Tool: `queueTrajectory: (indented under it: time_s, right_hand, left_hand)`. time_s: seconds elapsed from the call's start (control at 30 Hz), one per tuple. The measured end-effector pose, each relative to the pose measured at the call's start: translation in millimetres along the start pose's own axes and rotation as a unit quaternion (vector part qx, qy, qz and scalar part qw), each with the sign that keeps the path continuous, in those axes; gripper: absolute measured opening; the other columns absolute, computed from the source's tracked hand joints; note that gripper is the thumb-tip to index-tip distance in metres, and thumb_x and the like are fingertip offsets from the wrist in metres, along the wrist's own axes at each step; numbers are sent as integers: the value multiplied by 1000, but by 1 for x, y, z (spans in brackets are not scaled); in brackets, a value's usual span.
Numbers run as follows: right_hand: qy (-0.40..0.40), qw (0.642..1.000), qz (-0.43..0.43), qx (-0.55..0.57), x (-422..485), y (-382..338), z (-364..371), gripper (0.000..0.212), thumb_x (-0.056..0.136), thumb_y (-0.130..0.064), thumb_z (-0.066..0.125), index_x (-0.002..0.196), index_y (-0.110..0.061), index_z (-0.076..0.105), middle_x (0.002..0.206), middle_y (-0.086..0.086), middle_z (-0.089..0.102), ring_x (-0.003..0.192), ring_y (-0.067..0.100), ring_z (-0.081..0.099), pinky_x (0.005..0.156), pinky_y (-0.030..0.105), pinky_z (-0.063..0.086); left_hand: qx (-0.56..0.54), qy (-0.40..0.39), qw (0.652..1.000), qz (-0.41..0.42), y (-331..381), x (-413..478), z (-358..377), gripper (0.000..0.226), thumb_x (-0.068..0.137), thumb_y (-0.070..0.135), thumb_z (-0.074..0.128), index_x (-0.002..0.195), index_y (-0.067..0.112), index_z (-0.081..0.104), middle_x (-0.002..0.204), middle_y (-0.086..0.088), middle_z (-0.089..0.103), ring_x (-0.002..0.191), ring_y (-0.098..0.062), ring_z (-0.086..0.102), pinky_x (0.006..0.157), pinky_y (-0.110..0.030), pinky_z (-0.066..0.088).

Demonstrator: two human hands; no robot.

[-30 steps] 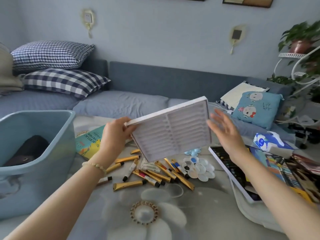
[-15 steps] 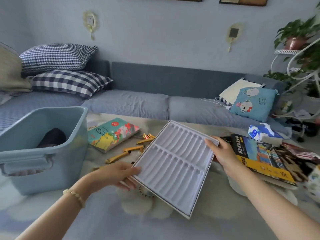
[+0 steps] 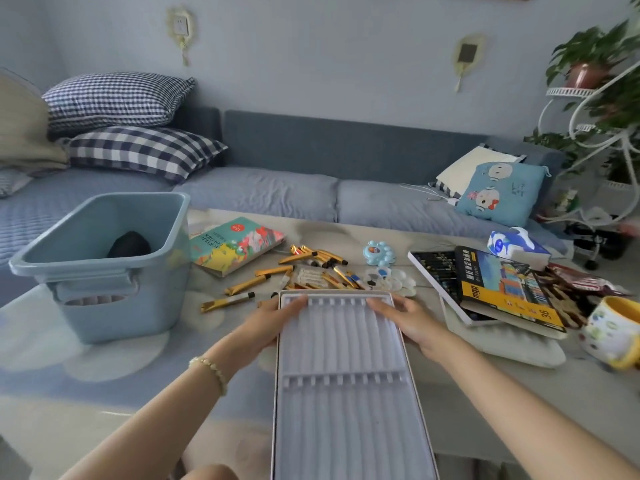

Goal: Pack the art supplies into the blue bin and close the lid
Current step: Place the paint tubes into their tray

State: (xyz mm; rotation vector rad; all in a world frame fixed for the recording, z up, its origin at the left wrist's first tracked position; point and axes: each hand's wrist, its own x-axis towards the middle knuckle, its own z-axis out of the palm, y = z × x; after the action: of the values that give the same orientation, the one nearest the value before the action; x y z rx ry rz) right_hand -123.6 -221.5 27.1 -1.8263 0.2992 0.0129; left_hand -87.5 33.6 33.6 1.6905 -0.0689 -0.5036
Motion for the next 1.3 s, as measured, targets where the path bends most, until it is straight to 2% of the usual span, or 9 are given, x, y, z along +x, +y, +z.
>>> queueTrajectory:
  time_s: [0.23, 0.43, 0.6, 0.73, 0.87, 0.93, 1.03, 1.17, 1.3]
  right_hand:
    - [-81, 988, 92, 93, -26, 12, -28, 37, 83, -46, 63, 107, -18, 68, 96, 5, 73, 79, 16, 69, 69, 28, 56]
    - [30, 970, 138, 199, -28, 27, -27, 35, 88, -11, 62, 120, 0, 55, 92, 13, 66, 79, 22, 63, 60, 28, 55]
    - [167, 978, 92, 85, -11, 15, -40, 32, 94, -26, 57, 111, 0, 57, 99, 14, 64, 81, 26, 61, 69, 32, 48]
    - [32, 996, 35, -80, 4, -10, -43, 42, 89, -38, 61, 117, -7, 61, 102, 5, 68, 93, 21, 65, 85, 36, 52]
    - [-85, 976, -2, -203, 17, -37, -14, 25, 84, -44, 65, 96, -22, 67, 78, -14, 65, 69, -2, 60, 55, 13, 43]
    - [-128, 967, -9, -221, 31, -42, 3, 21, 80, -47, 69, 83, -26, 67, 70, -16, 67, 64, -5, 62, 53, 8, 42]
    - [-163, 960, -19, -226, 56, -40, 21, 36, 70, -52, 77, 93, -25, 73, 89, -7, 74, 84, 7, 68, 74, 18, 51]
    - [-109, 982, -41, -151, 92, -40, 22, 26, 85, -44, 64, 101, -24, 67, 99, -4, 70, 86, 11, 62, 80, 28, 51]
    - [-2, 964, -69, -258, 116, -32, 30, 31, 94, -36, 54, 118, -20, 62, 112, -2, 62, 104, 16, 57, 90, 30, 46]
  left_hand:
    - [-234, 205, 951, 0, -21, 8, -11, 37, 92, 37, 59, 120, 13, 56, 111, -10, 66, 90, -24, 64, 66, -32, 53]
    - [-262, 89, 961, -16, -32, -8, 1, 38, 94, 20, 58, 124, -1, 52, 97, -14, 66, 83, -25, 65, 71, -39, 57]
    - [-124, -96, 985, -71, -19, -14, -21, 58, 76, 51, 62, 115, 9, 61, 95, -13, 72, 80, -25, 70, 79, -38, 57]
    - [-27, -105, 994, -33, -6, 2, -26, 66, 70, 59, 58, 117, 13, 62, 95, -5, 72, 80, -19, 66, 72, -28, 54]
    - [127, -158, 979, 31, 3, 19, -7, 46, 82, 51, 60, 119, 23, 63, 103, 3, 73, 85, -11, 66, 75, -22, 52]
    - [210, -148, 964, 65, 5, 30, 6, 32, 88, 49, 58, 111, 29, 66, 100, 4, 71, 82, -11, 65, 72, -22, 53]
    - [300, -105, 943, 100, 0, 49, 16, 38, 83, 55, 62, 109, 27, 67, 103, 4, 70, 92, -15, 66, 89, -34, 53]
    - [300, -79, 948, 66, -20, 57, 11, 40, 87, 45, 63, 121, 26, 56, 115, 8, 65, 100, -8, 62, 93, -27, 49]
    - [217, -37, 974, 55, -31, 58, 13, 65, 88, 32, 63, 142, 38, 27, 132, 5, 53, 113, -15, 57, 96, -28, 46]
